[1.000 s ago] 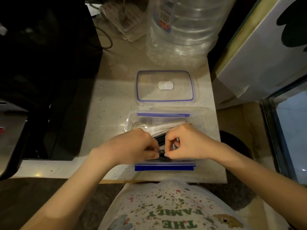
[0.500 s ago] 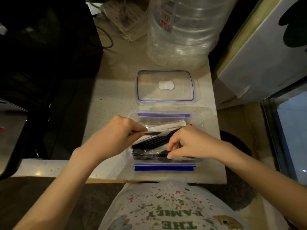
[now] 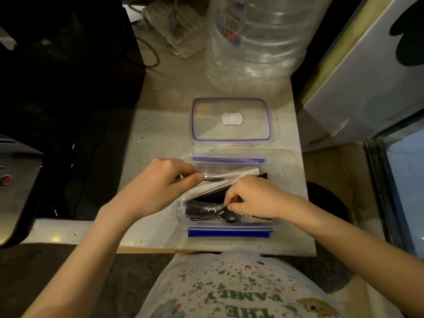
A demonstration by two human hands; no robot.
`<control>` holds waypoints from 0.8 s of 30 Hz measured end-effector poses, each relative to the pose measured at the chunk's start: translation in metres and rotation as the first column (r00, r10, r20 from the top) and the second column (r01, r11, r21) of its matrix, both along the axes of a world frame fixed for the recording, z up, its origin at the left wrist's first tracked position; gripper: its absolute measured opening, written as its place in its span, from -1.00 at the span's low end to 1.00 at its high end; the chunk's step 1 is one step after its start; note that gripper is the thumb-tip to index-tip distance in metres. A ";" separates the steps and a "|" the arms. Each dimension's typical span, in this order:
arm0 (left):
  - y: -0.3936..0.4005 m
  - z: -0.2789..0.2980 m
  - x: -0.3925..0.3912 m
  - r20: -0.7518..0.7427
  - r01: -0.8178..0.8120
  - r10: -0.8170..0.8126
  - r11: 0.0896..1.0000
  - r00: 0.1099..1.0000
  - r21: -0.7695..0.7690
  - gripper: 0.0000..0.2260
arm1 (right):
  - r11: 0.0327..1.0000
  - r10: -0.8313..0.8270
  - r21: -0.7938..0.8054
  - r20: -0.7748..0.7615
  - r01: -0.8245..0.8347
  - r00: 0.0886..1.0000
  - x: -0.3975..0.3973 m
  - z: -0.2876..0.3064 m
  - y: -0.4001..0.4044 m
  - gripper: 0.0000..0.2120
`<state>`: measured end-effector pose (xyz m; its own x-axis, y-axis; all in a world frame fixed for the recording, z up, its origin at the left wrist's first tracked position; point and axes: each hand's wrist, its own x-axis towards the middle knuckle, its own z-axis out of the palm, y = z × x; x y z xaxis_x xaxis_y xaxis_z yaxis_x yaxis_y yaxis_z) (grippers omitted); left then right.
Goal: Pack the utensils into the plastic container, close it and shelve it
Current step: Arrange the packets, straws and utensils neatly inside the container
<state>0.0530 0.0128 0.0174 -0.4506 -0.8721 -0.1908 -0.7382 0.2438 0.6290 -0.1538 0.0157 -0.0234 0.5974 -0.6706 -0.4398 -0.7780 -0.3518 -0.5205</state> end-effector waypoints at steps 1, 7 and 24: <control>0.000 0.000 -0.001 0.006 0.005 -0.005 1.000 1.000 0.004 -0.76 | 1.000 0.000 -0.012 -0.006 0.000 1.000 0.001 -0.002 0.001 -0.81; 0.002 -0.002 -0.003 0.039 0.047 -0.049 0.998 0.998 0.046 -0.73 | 0.988 0.025 -0.151 -0.022 -0.028 0.999 0.000 -0.009 0.006 -0.82; 0.015 -0.038 -0.044 0.248 0.202 -0.213 0.977 0.945 0.069 -0.91 | 0.960 -0.229 -0.164 0.018 0.229 0.973 -0.056 0.032 -0.004 -0.83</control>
<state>0.0091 0.0274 -0.0205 -0.5534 -0.7529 -0.3563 -0.8097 0.3861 0.4419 -0.2097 0.0114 0.0089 0.4193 -0.8521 -0.3132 -0.8483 -0.2448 -0.4696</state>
